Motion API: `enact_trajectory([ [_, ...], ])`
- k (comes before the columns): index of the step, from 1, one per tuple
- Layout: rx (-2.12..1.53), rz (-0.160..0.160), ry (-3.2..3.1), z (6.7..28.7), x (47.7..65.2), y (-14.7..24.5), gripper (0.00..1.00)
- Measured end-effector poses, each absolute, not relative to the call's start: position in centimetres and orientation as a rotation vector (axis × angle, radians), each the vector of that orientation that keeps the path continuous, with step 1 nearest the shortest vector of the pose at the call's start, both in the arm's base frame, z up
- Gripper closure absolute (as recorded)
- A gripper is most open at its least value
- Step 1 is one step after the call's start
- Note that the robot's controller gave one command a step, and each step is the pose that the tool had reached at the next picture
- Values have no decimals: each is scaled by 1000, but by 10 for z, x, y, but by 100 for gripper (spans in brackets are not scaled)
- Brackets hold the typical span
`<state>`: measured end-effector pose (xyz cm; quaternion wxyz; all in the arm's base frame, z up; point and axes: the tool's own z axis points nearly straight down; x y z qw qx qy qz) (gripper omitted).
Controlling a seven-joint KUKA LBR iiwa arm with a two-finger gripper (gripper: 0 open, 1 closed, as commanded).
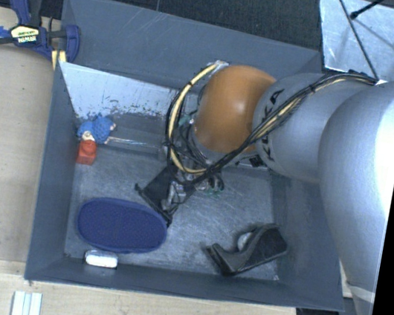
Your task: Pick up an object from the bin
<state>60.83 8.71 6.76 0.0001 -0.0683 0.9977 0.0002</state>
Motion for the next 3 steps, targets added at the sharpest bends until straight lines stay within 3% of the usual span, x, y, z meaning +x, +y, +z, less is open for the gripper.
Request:
enact_trajectory([
  [1, -212, 1, 3131, 69, 609, 87, 100],
  [3, -209, 0, 3124, 186, 615, 87, 100],
])
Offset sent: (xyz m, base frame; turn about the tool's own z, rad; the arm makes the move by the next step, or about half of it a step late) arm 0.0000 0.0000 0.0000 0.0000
